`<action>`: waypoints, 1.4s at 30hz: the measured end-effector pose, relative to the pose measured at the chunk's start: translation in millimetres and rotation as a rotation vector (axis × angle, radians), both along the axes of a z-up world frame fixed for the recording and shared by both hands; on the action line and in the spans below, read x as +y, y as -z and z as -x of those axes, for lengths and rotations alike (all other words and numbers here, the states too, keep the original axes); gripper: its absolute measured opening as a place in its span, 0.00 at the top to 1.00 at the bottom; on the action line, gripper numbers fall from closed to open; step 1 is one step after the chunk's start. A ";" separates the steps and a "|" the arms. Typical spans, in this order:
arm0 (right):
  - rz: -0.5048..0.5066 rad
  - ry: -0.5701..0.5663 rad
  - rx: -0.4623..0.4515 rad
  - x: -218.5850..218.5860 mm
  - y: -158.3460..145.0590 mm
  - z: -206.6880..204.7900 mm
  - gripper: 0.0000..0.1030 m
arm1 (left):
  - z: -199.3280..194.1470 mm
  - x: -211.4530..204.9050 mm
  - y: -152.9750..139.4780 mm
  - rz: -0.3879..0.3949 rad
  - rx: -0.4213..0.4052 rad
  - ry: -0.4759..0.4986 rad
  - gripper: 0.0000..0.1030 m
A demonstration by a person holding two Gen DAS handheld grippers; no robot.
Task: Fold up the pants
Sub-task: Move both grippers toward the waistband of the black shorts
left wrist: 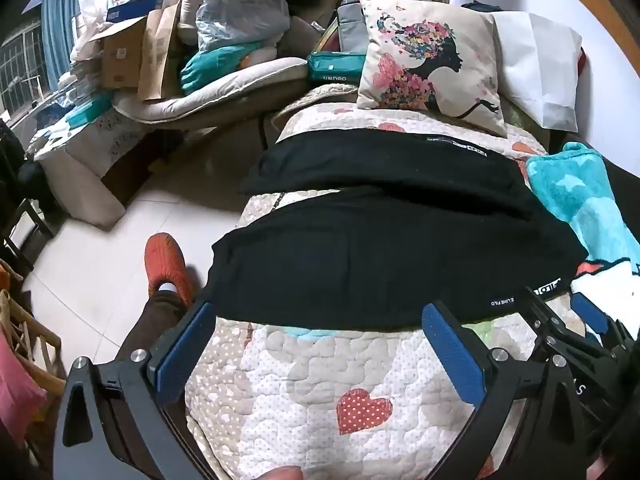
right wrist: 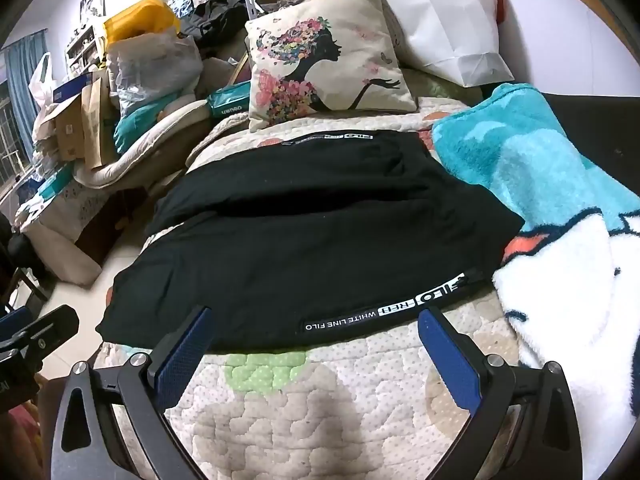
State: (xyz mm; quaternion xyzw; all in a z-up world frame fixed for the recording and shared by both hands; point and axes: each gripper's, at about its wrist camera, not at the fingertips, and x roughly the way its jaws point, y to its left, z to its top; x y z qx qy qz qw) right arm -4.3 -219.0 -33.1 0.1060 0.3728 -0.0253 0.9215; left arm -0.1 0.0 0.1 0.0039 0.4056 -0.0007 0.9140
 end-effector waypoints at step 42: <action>0.057 0.032 0.103 0.0 17.2 -7.7 0.00 | -10.1 0.6 104.0 -0.030 0.236 -0.003 0.00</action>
